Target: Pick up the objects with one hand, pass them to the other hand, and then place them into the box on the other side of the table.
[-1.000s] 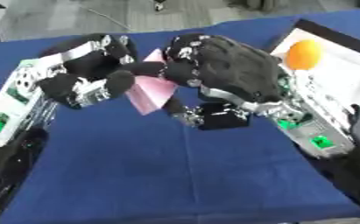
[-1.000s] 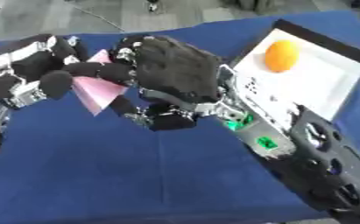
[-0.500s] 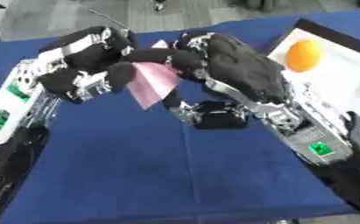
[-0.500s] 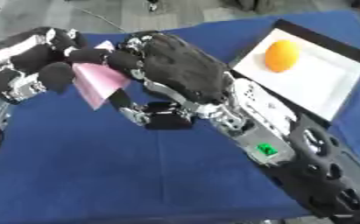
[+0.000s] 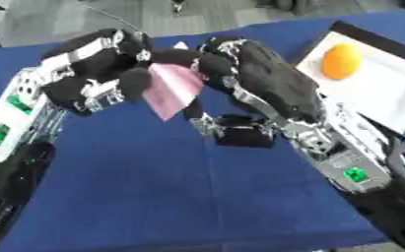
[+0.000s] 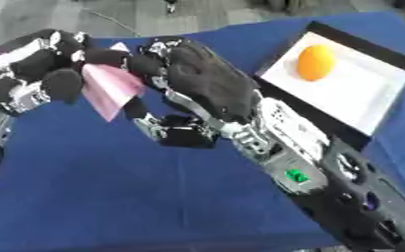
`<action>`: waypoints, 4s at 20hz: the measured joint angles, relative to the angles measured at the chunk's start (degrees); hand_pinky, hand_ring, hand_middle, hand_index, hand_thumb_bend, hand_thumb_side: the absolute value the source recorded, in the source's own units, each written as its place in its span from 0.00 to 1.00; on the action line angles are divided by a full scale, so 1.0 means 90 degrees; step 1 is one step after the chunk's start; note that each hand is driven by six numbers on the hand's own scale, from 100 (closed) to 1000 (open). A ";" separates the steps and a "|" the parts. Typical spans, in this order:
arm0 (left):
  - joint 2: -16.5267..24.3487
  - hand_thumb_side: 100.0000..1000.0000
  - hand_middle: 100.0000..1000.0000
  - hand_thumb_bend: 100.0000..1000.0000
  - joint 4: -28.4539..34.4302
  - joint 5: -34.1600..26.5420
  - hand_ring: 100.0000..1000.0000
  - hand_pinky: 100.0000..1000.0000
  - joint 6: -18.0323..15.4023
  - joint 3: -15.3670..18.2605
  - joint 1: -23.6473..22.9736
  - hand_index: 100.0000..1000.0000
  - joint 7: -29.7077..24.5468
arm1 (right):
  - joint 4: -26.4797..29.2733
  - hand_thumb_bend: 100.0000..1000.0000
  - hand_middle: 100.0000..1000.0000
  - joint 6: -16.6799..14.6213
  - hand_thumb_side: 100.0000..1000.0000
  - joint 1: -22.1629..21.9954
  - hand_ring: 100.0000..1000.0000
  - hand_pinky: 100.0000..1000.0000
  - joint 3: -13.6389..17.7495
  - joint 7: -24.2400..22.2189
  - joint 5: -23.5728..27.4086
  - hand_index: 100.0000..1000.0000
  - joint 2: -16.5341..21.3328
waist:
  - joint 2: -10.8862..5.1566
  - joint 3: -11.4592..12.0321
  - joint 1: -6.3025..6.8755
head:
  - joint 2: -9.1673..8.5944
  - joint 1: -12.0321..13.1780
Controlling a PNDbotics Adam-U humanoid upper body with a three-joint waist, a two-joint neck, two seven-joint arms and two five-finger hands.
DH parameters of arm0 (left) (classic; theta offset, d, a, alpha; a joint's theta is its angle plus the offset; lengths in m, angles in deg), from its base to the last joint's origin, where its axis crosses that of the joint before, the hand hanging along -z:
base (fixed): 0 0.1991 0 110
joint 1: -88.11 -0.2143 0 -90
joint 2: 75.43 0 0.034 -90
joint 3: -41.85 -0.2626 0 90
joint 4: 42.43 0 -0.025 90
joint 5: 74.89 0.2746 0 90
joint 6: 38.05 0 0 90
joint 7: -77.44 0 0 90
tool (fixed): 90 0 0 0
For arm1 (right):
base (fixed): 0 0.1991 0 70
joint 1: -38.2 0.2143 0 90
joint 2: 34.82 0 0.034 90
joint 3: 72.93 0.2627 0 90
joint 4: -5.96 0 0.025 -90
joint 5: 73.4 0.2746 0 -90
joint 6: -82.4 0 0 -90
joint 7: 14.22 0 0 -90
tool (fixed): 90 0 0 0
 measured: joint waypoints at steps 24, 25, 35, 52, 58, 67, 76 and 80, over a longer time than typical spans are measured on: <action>0.0002 0.39 0.47 0.00 0.0034 0.0010 0.51 0.71 -0.0089 0.0042 -0.0039 0.52 0.0136 | 0.0042 0.00 0.00 -0.0387 0.00 0.0019 0.29 0.48 0.0095 -0.0449 -0.0030 0.27 -0.0027 | 0.0000 -0.0004 0.0006 | 0.0000 -0.0009; 0.0002 0.39 0.47 0.00 0.0034 0.0010 0.51 0.71 -0.0091 0.0042 -0.0039 0.52 0.0137 | 0.0042 0.00 0.00 -0.0391 0.00 0.0020 0.29 0.47 0.0096 -0.0452 -0.0028 0.27 -0.0027 | 0.0000 -0.0004 0.0006 | 0.0000 -0.0009; 0.0002 0.39 0.43 0.00 0.0046 0.0010 0.49 0.71 -0.0132 0.0082 -0.0038 0.52 0.0182 | 0.0042 0.00 0.00 -0.0432 0.00 0.0017 0.28 0.48 0.0121 -0.0393 -0.0077 0.27 -0.0033 | 0.0000 -0.0010 0.0005 | 0.0000 -0.0009; 0.0006 0.38 0.43 0.00 0.0072 0.0054 0.49 0.71 -0.0227 0.0175 -0.0078 0.53 0.0329 | 0.0046 0.01 0.00 -0.0438 0.00 -0.0095 0.28 0.49 0.0180 -0.0135 -0.0257 0.27 -0.0033 | 0.0000 -0.0025 0.0023 | 0.0000 -0.0032; 0.0062 0.38 0.43 0.00 0.0045 0.0097 0.49 0.71 -0.0304 0.0278 -0.0101 0.53 0.0411 | 0.0046 0.00 0.00 -0.0459 0.00 -0.0151 0.28 0.49 0.0190 -0.0082 -0.0266 0.27 -0.0018 | 0.0000 -0.0038 0.0017 | 0.0000 -0.0032; 0.0229 0.36 0.43 0.00 -0.0002 0.0221 0.49 0.71 -0.0450 0.0415 -0.0102 0.53 0.0545 | 0.0038 0.00 0.00 -0.0499 0.00 -0.0211 0.28 0.49 0.0177 -0.0032 -0.0242 0.27 0.0051 | -0.0001 -0.0067 0.0005 | 0.0000 -0.0029; 0.0237 0.36 0.42 0.00 -0.0006 0.0236 0.49 0.71 -0.0512 0.0438 -0.0121 0.52 0.0574 | 0.0005 0.00 0.00 -0.0486 0.00 -0.0213 0.28 0.49 0.0178 -0.0018 -0.0244 0.27 0.0081 | -0.0001 -0.0069 0.0009 | 0.0000 -0.0029; 0.0285 0.36 0.42 0.00 -0.0006 0.0232 0.49 0.71 -0.0520 0.0473 -0.0147 0.52 0.0582 | 0.0004 0.00 0.00 -0.0467 0.00 -0.0213 0.28 0.49 0.0178 -0.0015 -0.0254 0.27 0.0080 | -0.0001 -0.0068 0.0010 | 0.0000 -0.0030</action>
